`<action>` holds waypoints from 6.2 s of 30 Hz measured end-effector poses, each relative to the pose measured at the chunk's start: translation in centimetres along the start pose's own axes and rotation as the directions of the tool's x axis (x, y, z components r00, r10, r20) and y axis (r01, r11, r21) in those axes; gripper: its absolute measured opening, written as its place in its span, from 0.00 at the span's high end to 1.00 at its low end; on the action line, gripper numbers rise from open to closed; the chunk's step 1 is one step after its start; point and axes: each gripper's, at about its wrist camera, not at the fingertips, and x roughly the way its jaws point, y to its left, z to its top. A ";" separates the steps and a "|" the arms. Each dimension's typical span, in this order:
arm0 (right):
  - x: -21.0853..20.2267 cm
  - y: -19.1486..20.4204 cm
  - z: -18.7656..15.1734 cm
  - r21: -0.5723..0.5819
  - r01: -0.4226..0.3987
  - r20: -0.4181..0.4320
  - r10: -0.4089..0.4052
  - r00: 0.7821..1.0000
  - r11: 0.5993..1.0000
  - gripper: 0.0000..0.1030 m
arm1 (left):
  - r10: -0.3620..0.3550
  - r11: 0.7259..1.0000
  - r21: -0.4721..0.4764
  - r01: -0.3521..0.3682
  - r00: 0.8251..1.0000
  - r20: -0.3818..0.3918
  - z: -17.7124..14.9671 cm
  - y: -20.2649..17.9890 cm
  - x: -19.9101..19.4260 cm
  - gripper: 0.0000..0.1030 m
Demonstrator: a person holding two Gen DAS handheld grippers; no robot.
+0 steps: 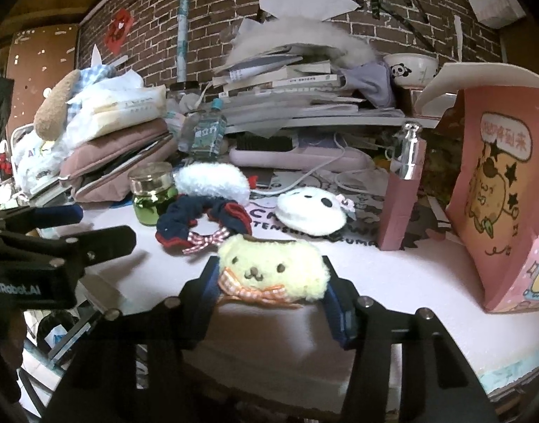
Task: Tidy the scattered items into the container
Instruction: 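Close the right gripper on the yellow plush dog, then carry the plush dog into the white box and release it, then move the right gripper to the white panda plush, then close the right gripper on the white panda plush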
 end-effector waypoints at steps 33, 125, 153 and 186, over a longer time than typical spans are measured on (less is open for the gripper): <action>-8.5 -4.0 9.5 -0.019 -0.105 0.167 0.107 0.980 0.994 0.51 | -0.038 0.999 0.029 0.039 0.999 -0.031 0.3 -1.7 0.9 0.05; 6.1 -3.3 6.1 -0.072 -0.045 -0.277 0.023 0.960 0.996 0.50 | -0.052 0.998 0.022 0.053 0.998 -0.034 -0.1 -1.2 1.4 0.05; 4.5 -1.7 6.2 -0.175 -0.013 -0.197 -0.022 0.980 0.984 0.22 | -0.058 0.998 0.011 0.059 0.998 -0.027 0.1 -0.7 1.8 0.05; 9.1 -0.3 7.7 -0.140 -0.037 -0.292 -0.006 0.956 0.990 0.68 | -0.097 0.995 -0.015 0.097 0.995 0.021 0.4 1.3 1.7 0.05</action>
